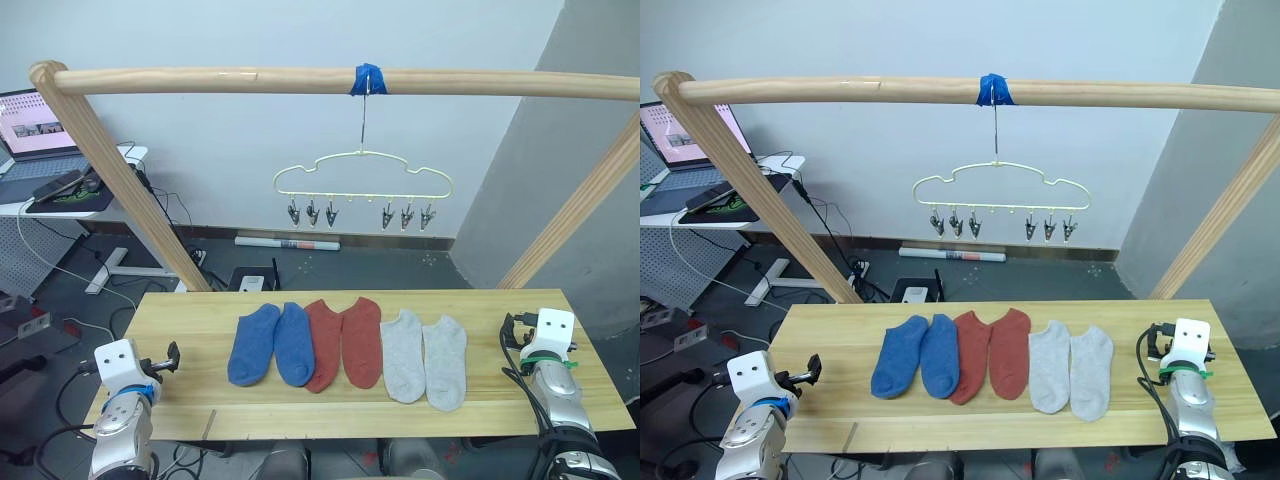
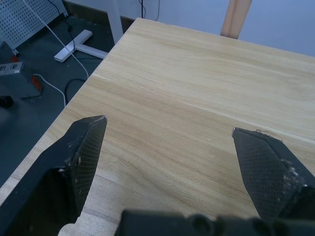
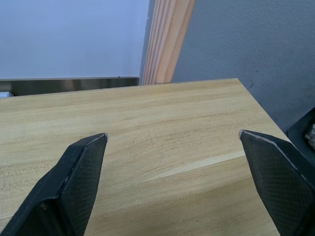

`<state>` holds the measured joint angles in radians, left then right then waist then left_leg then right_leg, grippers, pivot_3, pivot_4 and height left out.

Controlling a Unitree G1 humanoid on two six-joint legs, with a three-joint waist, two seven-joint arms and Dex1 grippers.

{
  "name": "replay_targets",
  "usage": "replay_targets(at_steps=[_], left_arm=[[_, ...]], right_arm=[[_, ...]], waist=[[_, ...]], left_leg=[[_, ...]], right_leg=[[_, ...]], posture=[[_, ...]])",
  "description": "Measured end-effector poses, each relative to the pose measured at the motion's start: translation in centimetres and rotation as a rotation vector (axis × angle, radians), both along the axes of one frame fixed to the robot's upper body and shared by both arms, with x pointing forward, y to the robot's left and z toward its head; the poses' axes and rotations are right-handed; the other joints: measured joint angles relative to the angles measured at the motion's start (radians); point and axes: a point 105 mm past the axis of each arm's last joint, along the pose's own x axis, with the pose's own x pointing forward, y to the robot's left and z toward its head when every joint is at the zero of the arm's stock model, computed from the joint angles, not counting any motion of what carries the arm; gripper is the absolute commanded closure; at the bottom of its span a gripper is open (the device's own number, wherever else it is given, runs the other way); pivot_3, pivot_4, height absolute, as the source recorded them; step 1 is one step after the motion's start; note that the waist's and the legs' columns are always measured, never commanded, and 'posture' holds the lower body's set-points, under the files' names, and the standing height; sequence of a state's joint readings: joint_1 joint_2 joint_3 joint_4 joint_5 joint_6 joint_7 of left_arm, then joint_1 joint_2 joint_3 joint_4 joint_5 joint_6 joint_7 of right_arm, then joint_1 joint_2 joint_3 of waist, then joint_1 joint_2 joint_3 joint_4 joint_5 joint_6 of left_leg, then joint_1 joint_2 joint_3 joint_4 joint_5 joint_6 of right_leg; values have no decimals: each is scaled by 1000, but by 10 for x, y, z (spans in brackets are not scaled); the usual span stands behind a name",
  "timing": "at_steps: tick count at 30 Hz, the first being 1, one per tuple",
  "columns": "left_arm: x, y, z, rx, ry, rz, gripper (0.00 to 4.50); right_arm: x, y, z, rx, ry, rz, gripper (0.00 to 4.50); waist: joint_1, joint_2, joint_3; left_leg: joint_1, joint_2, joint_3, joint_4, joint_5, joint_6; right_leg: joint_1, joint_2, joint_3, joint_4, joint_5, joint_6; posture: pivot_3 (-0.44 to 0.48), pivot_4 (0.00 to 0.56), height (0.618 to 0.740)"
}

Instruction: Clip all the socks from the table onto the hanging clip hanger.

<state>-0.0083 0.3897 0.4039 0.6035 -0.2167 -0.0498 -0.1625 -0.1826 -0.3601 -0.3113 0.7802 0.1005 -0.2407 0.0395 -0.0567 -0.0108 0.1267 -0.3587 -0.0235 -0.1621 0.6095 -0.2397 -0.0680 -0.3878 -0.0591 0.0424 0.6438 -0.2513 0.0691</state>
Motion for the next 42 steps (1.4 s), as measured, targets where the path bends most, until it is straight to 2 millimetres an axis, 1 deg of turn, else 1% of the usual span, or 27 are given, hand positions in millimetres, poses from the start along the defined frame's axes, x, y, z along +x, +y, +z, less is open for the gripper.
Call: replay_targets(at_steps=[3,5,11,12,14,15,16,17,18,19,20,21,23,24,25,27,29,30,31,34,35,36,37,39,42], left_arm=[[1,0,1,4,-5,-3,9],[2,0,7,14,-22,-14,9],[2,-1,20,39,-55,-40,9],[2,-2,23,35,-60,-47,9],[3,-6,31,23,-82,-65,9],[5,-8,35,19,-95,-74,9],[7,-12,41,18,-111,-101,9],[9,-18,49,29,-128,-143,9],[13,-25,56,35,-141,-192,9],[17,-37,66,34,-165,-254,9],[22,-48,75,24,-189,-304,9],[28,-62,87,11,-219,-367,9],[36,-82,104,6,-259,-445,9],[39,-87,112,1,-281,-463,9],[40,-89,117,4,-290,-471,9],[41,-92,125,1,-305,-487,9],[42,-99,138,8,-330,-523,9],[44,-104,146,6,-352,-544,9],[45,-107,151,7,-366,-556,9],[52,-126,169,15,-412,-623,9],[55,-134,176,19,-429,-649,9],[58,-140,182,21,-445,-668,9],[60,-148,190,25,-468,-692,9],[62,-155,198,31,-491,-717,9],[66,-165,207,28,-511,-751,9]], right_arm=[[0,0,0,0,0,0,0],[0,0,0,0,-1,2,0],[3,3,3,-25,6,52,0],[5,4,6,-35,1,69,0],[9,10,12,-59,-10,126,0],[11,13,15,-67,-18,148,0],[13,18,19,-75,-25,182,0],[16,24,23,-81,-35,217,0],[18,29,26,-84,-39,256,0],[20,38,32,-101,-41,332,0],[21,47,36,-107,-37,403,0],[24,61,43,-107,-35,497,0],[28,82,56,-88,-47,623,0],[29,90,63,-75,-45,679,0],[29,93,67,-64,-45,710,0],[27,100,76,-27,-34,779,0],[24,112,89,10,-42,858,0],[21,123,98,26,-55,919,0],[20,130,102,33,-64,957,0],[10,166,124,76,-99,1121,0],[7,183,135,73,-122,1195,0],[5,194,143,68,-143,1245,0],[3,208,157,66,-190,1303,0],[2,224,174,60,-249,1358,0],[4,248,206,107,-358,1410,0]], waist=[[0,0,0],[0,0,0],[0,0,1],[0,0,3],[0,0,6],[1,0,8],[1,0,9],[1,-1,14],[1,-1,21],[2,-2,31],[2,-2,41],[2,-2,50],[2,-1,60],[3,-1,64],[3,-1,66],[3,0,70],[3,-1,76],[4,-2,81],[4,-3,84],[6,-4,92],[6,-4,94],[6,-5,98],[5,-6,101],[3,-8,104],[3,-9,109]], left_leg=[[0,0,0,0,0,0],[0,0,0,0,0,0],[0,0,1,0,0,0],[0,0,0,0,0,0],[0,1,0,0,0,0],[0,1,0,0,0,0],[0,1,0,0,0,0],[0,1,0,0,0,0],[-1,1,1,0,0,0],[-1,1,1,1,0,0],[-2,1,1,1,0,0],[-3,2,2,1,0,0],[-4,2,2,1,0,0],[-4,2,1,1,0,0],[-4,2,1,1,0,-1],[-5,2,1,1,-2,-3],[-6,3,1,1,-3,-5],[-6,3,1,1,-3,-5],[-6,3,1,1,-4,-5],[-7,2,1,1,-4,-6],[-7,2,1,1,-4,-7],[-7,2,2,1,-4,-7],[-7,3,1,1,-4,-7],[-7,3,1,1,-4,-7],[-10,3,1,1,-4,-7]], right_leg=[[0,0,0,0,0,0],[0,0,0,0,0,0],[0,0,1,0,0,0],[0,0,1,0,0,0],[0,0,1,0,0,0],[0,0,0,0,0,0],[0,0,0,0,0,0],[0,0,0,0,0,0],[0,0,1,0,0,0],[0,0,1,1,0,0],[-1,0,1,1,0,0],[-1,0,1,1,0,0],[-1,0,0,0,0,0],[-1,0,0,0,-1,2],[-2,0,0,0,0,4],[-2,0,0,0,-2,6],[-3,0,0,0,-3,7],[-3,0,0,0,-4,7],[-3,0,0,0,-4,7],[-3,0,0,0,-4,8],[-3,0,0,0,-4,8],[-3,0,0,0,-4,8],[-3,0,0,0,-4,8],[-4,0,-1,0,-4,8],[-7,0,-1,0,-4,8]], posture=[[-10,86,740],[-10,86,740],[-8,107,740],[-7,119,740],[-7,119,740],[-4,139,740],[-4,139,740],[-7,166,740],[-7,166,740],[-8,185,740],[-10,192,740],[-10,192,740],[-14,200,740],[-14,200,740],[-14,200,740],[-13,204,740],[-14,208,740],[-14,208,740],[-18,210,740],[-26,220,740],[-27,225,740],[-27,225,740],[-27,225,740],[-31,227,740],[-35,227,740]])
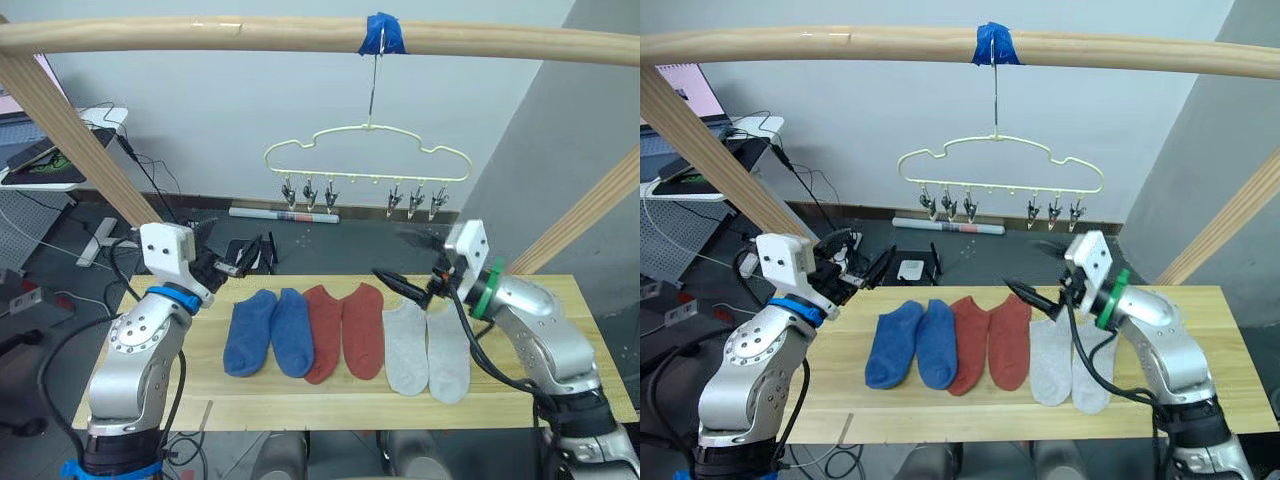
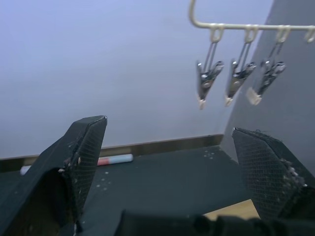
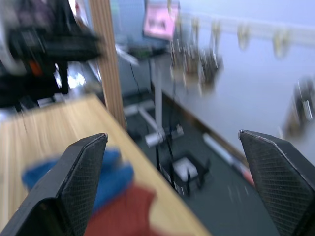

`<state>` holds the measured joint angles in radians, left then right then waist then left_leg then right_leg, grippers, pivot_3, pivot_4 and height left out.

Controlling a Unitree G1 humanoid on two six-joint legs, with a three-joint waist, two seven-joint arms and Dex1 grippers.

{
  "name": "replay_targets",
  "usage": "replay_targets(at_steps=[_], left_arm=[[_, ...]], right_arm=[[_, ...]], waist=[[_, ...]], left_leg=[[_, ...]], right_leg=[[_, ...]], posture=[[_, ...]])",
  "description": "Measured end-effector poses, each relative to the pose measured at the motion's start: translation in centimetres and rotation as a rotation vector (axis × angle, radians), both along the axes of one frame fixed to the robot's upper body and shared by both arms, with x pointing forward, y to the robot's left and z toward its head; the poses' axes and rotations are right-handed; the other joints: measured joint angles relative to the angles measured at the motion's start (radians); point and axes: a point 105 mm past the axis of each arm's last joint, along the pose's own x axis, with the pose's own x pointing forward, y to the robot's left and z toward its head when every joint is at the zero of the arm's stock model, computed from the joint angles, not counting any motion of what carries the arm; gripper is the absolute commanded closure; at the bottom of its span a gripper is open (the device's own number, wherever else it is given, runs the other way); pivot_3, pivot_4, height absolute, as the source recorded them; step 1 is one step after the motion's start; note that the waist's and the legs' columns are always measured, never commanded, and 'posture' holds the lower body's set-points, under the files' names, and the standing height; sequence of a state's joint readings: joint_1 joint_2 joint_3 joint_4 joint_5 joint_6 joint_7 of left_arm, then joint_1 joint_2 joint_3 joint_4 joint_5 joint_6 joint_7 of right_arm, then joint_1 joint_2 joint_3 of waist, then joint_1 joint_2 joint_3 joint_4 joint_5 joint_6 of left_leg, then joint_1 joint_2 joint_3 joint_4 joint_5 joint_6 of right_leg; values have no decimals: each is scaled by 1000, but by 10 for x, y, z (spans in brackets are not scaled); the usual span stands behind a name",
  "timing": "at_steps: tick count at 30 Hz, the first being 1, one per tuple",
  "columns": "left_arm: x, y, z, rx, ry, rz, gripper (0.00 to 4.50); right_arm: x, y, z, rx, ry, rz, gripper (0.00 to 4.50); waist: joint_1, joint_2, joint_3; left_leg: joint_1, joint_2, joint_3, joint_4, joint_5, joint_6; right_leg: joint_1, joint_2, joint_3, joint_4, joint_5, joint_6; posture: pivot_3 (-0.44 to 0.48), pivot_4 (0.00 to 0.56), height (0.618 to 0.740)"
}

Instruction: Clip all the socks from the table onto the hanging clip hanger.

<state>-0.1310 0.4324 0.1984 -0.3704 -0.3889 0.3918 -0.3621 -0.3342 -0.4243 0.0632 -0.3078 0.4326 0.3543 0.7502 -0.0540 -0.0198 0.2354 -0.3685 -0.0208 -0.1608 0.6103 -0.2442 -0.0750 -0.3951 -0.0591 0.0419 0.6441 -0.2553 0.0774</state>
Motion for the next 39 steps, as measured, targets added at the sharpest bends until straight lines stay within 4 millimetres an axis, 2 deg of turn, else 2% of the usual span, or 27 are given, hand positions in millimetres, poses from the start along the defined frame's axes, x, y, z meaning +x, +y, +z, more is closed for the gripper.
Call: replay_targets(at_steps=[4,9,15,18,25,29,39], left_arm=[[6,-14,15,-8,-44,-37,9],[11,-20,12,-30,-41,-40,9],[30,-33,11,-27,-74,-58,9],[37,-35,11,-22,-97,-55,624],[43,-36,2,-30,-94,-39,2786],[47,-44,2,-55,-103,-47,2786],[56,-49,0,-72,-111,-24,2786]], right_arm=[[2,18,30,80,-44,18,0],[3,21,29,102,-6,-1,0],[-8,34,36,115,-19,49,0],[-9,35,35,111,-16,51,0],[-8,33,34,99,-17,47,0],[-8,34,36,97,-23,50,0],[-7,39,49,88,-62,74,0]], waist=[[1,-1,1],[2,0,1],[-3,-1,1],[-4,-1,1],[-9,-1,1],[-12,-1,1],[-29,-1,1]], left_leg=[[-12,0,-1,1,1,-1],[-15,-1,0,2,2,-5],[-15,-1,0,2,2,-4],[-15,-1,0,2,2,-4],[-15,-1,0,3,2,-4],[-15,-1,0,4,2,-4],[-15,-1,0,4,2,-4]], right_leg=[[-12,0,0,1,4,-5],[-15,-1,0,1,4,-6],[-15,-1,0,1,4,-6],[-15,-1,0,2,4,-6],[-15,-1,0,2,4,-5],[-15,-1,0,2,4,-5],[-15,0,0,3,4,-5]], posture=[[-46,220,740],[-73,209,740],[-95,202,740],[-103,202,740],[-115,209,740],[-126,217,740],[-137,228,740]])
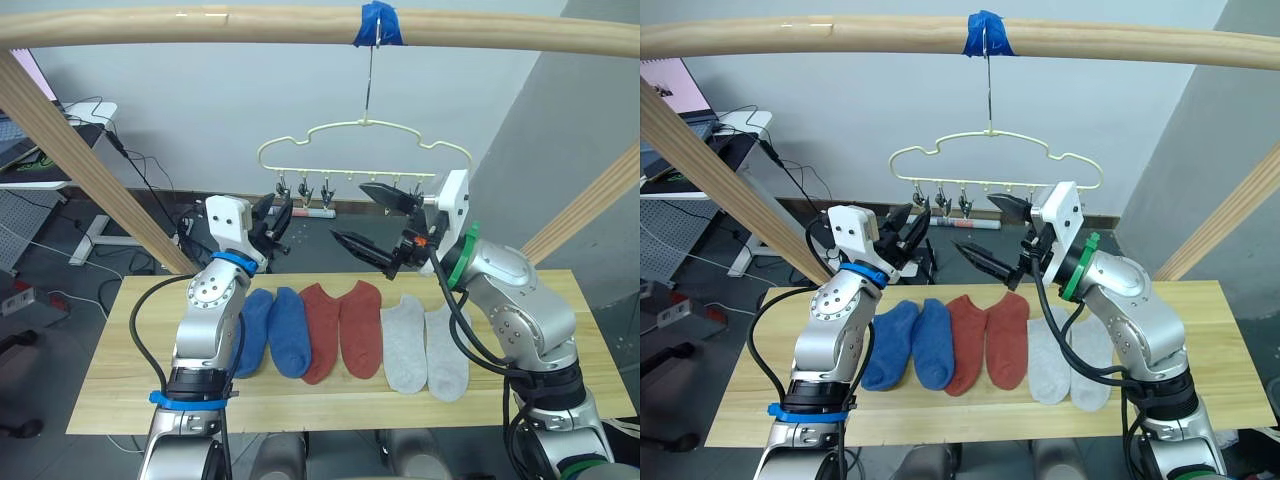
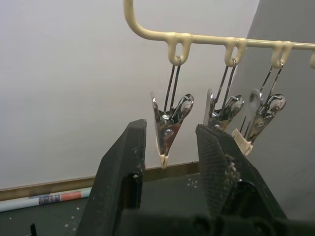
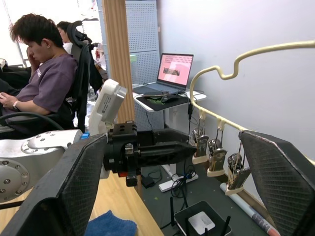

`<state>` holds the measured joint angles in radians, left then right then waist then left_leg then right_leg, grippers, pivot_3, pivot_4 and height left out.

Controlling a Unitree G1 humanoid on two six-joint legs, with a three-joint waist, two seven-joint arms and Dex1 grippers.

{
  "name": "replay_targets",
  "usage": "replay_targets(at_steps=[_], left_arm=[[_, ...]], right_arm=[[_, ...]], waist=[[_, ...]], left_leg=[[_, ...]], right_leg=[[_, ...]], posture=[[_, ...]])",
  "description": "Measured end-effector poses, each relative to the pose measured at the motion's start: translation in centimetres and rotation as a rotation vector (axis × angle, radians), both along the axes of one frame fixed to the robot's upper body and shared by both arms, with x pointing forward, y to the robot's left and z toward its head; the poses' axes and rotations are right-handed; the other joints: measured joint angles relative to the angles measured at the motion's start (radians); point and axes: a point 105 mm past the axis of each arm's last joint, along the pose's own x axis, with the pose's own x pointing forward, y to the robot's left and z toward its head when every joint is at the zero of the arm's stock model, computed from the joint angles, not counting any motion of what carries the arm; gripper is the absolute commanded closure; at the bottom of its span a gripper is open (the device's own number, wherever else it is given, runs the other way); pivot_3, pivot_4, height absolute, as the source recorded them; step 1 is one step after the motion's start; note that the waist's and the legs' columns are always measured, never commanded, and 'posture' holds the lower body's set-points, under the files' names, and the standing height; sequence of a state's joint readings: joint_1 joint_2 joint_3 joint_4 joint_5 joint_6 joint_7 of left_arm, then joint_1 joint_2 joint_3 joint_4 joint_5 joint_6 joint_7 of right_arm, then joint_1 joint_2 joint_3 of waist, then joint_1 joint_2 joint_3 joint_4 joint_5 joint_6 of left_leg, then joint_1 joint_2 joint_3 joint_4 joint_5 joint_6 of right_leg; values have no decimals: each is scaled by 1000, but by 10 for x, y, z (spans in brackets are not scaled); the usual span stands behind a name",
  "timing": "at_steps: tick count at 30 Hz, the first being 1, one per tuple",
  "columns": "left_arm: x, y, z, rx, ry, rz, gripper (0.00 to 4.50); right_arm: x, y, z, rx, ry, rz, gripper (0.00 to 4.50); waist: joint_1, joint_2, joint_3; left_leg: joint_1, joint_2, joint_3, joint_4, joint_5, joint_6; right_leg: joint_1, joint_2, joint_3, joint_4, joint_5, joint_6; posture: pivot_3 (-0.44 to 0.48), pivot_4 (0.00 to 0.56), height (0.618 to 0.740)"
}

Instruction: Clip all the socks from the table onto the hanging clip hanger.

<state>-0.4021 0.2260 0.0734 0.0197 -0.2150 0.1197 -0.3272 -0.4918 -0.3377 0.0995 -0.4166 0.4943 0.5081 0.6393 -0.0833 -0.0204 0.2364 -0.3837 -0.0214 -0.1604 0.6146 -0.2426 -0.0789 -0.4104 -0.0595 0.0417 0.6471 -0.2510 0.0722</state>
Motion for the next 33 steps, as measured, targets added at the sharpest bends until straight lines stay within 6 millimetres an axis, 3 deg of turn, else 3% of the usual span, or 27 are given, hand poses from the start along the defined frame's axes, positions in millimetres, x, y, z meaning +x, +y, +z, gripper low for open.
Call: replay_targets(at_steps=[33], left_arm=[[11,-3,13,-29,-55,55,2786]], right_arm=[[-1,4,7,-5,-12,21,0]], waist=[[-4,0,0]], left_leg=[[-1,0,0,5,0,0]], right_leg=[[0,0,0,2,0,1]], posture=[[-155,240,740]])
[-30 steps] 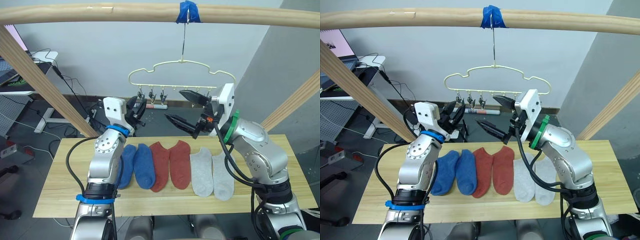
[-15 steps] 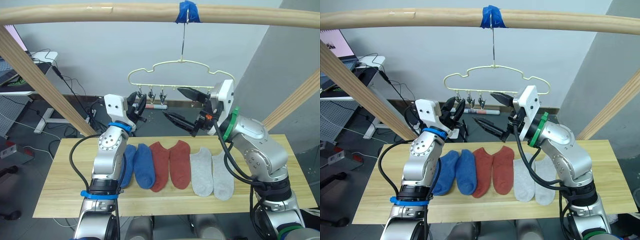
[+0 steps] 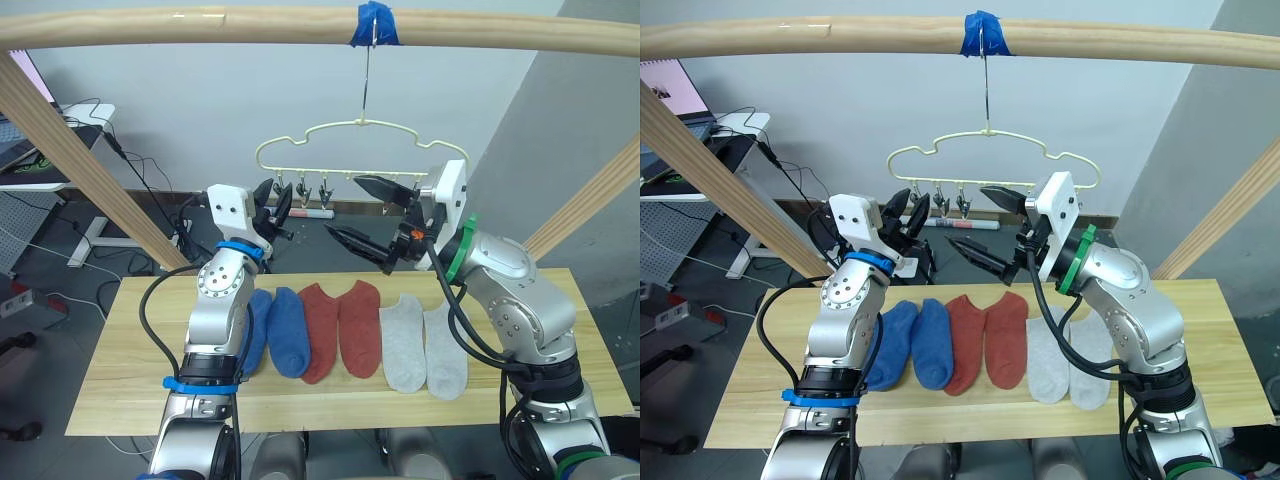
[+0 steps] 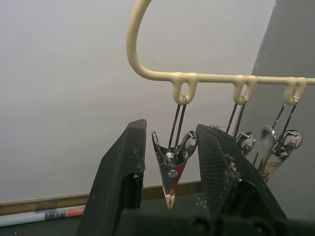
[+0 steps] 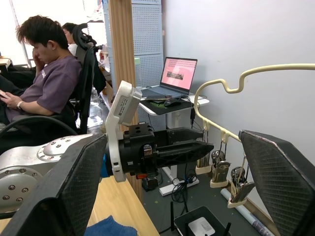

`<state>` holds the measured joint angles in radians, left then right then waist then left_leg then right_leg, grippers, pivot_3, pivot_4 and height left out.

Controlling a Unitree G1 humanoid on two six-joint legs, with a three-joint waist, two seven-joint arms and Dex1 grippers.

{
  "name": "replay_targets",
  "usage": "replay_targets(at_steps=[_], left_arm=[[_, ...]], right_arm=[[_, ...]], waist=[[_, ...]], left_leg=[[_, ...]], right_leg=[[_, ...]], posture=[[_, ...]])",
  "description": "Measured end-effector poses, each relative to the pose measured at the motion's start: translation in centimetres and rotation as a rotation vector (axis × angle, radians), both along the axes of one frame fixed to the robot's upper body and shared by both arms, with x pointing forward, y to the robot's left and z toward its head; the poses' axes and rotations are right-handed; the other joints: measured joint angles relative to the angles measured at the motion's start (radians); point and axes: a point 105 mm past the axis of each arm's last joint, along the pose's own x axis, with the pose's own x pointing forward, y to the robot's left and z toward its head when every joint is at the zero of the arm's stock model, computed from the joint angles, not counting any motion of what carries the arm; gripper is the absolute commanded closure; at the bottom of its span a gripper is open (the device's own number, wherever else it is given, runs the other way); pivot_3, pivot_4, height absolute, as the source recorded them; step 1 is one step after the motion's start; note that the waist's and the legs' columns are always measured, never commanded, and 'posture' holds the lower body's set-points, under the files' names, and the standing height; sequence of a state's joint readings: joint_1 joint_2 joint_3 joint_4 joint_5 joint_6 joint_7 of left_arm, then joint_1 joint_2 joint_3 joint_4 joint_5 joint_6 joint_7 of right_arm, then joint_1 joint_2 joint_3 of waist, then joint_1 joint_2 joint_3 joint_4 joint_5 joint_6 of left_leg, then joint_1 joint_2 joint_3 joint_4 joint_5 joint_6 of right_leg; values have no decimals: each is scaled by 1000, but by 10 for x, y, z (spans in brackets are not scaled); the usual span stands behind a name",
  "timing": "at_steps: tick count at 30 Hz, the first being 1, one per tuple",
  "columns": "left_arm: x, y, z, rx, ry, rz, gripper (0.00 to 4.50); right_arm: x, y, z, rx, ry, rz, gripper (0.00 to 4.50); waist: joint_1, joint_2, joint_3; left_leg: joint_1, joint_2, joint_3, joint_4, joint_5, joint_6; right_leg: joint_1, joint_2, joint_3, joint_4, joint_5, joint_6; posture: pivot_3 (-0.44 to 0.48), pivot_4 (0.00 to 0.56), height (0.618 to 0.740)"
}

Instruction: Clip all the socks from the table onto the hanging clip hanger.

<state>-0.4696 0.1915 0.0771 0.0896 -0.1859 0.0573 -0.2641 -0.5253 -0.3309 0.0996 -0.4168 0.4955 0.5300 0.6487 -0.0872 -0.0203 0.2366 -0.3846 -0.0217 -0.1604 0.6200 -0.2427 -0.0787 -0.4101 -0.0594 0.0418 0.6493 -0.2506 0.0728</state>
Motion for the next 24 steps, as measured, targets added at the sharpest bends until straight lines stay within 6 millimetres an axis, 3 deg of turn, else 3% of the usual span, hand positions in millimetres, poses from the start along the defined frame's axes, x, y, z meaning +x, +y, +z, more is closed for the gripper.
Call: replay_targets(at_steps=[9,17,24], left_arm=[[0,0,1,3,-2,0,2786],[0,-3,1,-11,-2,-15,4467],[0,-3,1,-12,-3,-16,4489]], right_arm=[[0,0,0,0,0,0,0],[0,0,0,-1,2,-1,0],[0,0,1,-2,1,-1,0]], waist=[[0,0,0],[0,0,0],[0,0,1]], left_leg=[[-1,0,0,5,0,0],[-2,0,0,6,0,0],[-2,0,0,6,0,0]], right_leg=[[1,0,0,0,2,2],[1,1,1,0,2,3],[1,1,1,0,2,3]], posture=[[-155,241,740],[-154,245,740],[-150,249,740]])
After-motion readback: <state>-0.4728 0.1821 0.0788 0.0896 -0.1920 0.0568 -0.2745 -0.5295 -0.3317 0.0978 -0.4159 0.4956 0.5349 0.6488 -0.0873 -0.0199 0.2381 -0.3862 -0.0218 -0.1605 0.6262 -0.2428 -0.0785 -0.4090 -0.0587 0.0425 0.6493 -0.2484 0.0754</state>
